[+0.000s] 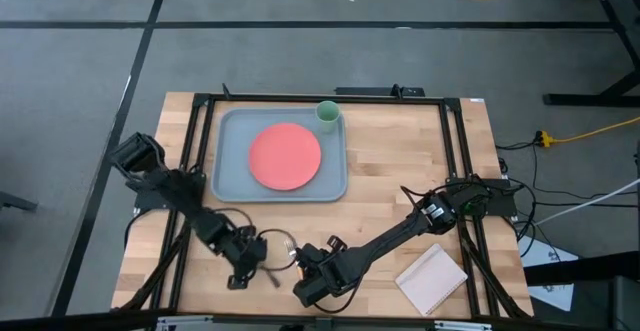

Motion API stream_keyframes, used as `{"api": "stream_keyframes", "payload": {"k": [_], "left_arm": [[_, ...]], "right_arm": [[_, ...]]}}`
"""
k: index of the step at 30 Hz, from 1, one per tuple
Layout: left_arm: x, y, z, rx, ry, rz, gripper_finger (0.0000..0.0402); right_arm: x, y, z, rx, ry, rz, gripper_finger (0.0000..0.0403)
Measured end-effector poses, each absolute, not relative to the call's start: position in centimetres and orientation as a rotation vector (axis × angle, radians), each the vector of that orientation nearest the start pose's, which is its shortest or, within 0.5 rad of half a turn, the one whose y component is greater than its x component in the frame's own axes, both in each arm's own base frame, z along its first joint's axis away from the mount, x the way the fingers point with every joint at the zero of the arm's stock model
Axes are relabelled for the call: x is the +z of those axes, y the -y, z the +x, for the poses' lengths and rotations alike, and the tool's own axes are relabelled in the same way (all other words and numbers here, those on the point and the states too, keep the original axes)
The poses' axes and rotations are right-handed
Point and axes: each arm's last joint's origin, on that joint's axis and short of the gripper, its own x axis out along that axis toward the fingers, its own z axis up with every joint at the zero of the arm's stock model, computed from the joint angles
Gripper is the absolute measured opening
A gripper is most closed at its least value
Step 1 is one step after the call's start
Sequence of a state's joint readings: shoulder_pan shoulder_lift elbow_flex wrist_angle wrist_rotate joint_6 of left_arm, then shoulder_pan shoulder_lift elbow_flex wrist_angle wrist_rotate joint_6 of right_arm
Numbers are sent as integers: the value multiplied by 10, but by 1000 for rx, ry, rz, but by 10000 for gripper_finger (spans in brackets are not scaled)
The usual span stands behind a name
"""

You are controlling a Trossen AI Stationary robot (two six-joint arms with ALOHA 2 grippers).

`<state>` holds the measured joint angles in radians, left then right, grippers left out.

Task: Pick and place plate/cup/fork/spoon on tray
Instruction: Prepare the black spoon

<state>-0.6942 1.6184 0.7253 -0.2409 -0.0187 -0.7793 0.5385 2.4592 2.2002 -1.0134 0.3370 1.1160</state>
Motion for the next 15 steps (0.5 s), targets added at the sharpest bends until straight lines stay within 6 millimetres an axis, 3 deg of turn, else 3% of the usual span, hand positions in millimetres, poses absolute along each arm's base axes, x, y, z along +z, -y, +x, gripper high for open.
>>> {"api": "stream_keyframes", "payload": {"k": [7,15], "left_arm": [[125,142,231,-190,-1247,-212,41],[122,130,227,-105,-1314,-141,41]], "right_arm": [[174,-251,438,-463,-1066,449,102],[174,-251,438,-462,-1066,448,102]]}}
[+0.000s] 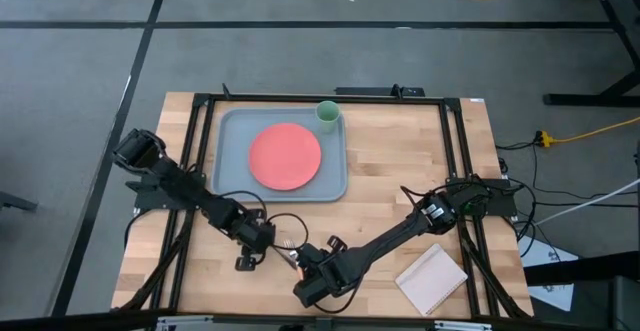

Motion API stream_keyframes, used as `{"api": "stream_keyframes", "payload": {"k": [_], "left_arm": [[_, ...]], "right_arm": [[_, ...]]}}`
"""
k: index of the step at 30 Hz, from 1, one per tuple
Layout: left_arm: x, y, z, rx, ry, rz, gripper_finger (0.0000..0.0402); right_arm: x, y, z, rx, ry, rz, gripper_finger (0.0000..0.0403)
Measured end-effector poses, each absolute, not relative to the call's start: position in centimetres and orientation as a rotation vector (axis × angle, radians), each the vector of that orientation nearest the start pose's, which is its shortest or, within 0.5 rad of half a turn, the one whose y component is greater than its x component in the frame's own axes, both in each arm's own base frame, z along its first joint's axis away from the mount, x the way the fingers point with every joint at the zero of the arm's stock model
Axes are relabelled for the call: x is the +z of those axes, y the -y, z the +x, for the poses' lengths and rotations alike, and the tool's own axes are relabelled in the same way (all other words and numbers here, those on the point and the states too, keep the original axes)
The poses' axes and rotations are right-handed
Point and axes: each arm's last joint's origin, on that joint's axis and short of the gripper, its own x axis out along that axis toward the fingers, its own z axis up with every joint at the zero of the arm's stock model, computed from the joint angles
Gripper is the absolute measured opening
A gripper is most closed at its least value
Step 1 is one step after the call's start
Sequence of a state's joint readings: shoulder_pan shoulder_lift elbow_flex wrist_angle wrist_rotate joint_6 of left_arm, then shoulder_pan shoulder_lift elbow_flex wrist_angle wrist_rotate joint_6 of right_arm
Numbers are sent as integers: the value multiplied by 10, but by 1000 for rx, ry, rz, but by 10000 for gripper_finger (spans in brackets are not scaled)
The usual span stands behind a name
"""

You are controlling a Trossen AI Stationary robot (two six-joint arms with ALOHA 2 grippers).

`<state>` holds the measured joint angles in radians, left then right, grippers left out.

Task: Pick and place plate/cup/fork/spoon on tray
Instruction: Prepare the black spoon, then put the light orange fork on the gray tray to the right of the light pink plate

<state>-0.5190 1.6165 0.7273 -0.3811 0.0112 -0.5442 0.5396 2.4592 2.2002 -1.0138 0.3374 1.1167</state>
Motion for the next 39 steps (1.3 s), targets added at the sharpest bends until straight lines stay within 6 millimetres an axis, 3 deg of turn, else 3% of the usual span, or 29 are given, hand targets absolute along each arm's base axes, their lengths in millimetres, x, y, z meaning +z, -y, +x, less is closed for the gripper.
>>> {"api": "stream_keyframes", "payload": {"k": [26,30,33,39], "left_arm": [[125,121,222,135,-1281,-12,41],[142,131,227,81,-1345,2,41],[166,143,226,-3,-1449,88,41],[197,152,190,94,-1652,385,41]], "right_arm": [[175,-251,439,-460,-1061,452,102],[175,-253,441,-446,-1042,470,102],[178,-256,448,-408,-979,519,102],[181,-251,457,-391,-924,567,102]]}}
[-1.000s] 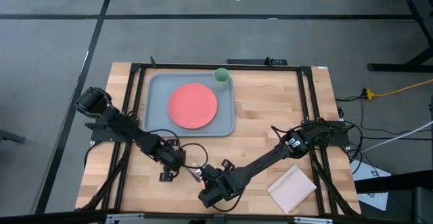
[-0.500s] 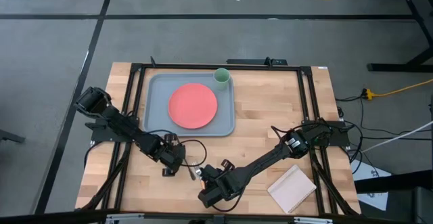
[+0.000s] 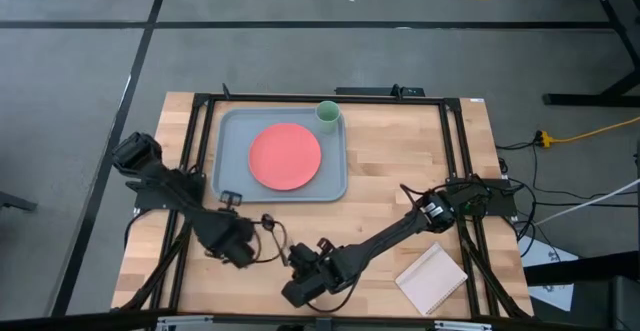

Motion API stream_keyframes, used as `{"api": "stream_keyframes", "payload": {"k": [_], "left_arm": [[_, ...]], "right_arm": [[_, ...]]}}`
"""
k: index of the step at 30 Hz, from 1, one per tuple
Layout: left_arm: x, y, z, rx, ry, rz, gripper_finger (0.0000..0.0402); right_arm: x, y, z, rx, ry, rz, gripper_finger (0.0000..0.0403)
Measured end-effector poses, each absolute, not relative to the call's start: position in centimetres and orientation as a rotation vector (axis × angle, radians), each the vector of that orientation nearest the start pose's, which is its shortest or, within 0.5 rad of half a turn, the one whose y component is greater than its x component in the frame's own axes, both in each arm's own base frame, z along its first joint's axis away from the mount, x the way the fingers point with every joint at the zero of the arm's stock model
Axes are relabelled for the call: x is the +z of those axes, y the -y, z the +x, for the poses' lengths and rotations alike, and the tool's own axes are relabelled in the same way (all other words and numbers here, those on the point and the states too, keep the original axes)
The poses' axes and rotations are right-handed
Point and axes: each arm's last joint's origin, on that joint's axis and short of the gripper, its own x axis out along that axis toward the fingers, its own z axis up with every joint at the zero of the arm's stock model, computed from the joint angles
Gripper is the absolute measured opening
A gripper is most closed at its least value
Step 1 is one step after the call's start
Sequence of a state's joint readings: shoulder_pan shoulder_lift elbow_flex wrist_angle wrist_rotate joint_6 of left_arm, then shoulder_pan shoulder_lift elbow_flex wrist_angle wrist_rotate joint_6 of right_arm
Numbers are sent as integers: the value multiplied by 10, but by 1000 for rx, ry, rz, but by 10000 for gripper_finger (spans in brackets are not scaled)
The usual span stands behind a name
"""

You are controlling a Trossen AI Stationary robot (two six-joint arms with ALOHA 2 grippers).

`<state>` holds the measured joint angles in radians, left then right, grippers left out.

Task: Pick and place plate/cup/fork/spoon on tray
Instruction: Put the light orange fork on the gray tray to the right of the light pink plate

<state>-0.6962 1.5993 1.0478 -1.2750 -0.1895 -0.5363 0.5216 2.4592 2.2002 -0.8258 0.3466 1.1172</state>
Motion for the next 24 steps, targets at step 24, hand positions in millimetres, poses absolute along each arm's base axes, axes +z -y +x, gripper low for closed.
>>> {"api": "stream_keyframes", "payload": {"k": [24], "left_arm": [[258,104,66,63,-991,122,41]], "right_arm": [[193,-214,479,-453,-907,743,102]]}}
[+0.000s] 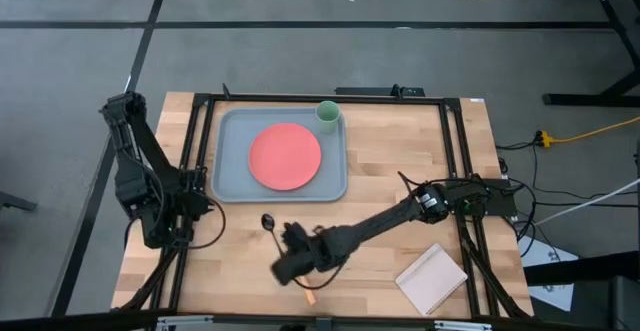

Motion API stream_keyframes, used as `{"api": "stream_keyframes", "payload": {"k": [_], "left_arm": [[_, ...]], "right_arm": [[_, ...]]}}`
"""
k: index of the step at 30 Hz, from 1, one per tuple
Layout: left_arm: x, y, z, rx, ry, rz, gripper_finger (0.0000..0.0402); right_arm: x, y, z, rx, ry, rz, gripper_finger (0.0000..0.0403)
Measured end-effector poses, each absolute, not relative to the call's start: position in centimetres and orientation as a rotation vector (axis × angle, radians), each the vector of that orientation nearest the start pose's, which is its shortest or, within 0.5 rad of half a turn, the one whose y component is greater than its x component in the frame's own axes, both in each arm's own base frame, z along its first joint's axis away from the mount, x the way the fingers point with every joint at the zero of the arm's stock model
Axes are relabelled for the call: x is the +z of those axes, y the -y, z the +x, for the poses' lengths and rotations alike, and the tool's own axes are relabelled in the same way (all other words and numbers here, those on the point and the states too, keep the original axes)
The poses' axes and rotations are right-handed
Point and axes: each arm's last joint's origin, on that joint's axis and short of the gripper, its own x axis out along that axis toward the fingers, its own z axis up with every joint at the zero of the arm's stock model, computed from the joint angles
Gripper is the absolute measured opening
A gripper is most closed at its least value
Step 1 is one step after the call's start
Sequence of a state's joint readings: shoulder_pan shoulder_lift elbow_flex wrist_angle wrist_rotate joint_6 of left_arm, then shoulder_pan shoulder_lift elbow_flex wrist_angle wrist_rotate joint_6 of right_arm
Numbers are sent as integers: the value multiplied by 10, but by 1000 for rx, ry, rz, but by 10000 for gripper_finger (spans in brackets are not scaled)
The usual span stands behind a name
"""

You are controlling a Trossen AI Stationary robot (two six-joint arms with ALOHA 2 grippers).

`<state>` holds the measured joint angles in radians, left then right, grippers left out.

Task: Pick and place plate/cup/fork/spoon on tray
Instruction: Put the light orange fork on the gray tray to the right of the light pink plate

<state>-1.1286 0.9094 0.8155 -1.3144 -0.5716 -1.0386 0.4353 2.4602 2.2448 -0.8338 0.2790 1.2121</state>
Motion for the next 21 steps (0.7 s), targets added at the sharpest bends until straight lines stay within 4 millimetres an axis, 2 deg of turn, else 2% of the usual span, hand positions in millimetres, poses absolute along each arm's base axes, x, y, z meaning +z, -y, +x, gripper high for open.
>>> {"api": "stream_keyframes", "payload": {"k": [3,8,13,16,18,21], "left_arm": [[256,104,66,62,-1001,126,41],[255,103,66,61,-1005,142,41],[255,103,66,36,-1004,194,41],[255,103,66,35,-998,204,41],[255,103,66,37,-995,205,41],[255,103,66,37,-994,205,41]], "right_arm": [[209,-224,490,-251,-835,823,102],[218,-265,487,-27,-753,926,102],[241,-293,486,94,-476,944,102],[249,-300,484,113,-355,879,102],[252,-300,484,121,-334,872,102],[244,-293,492,107,-330,876,102]]}}
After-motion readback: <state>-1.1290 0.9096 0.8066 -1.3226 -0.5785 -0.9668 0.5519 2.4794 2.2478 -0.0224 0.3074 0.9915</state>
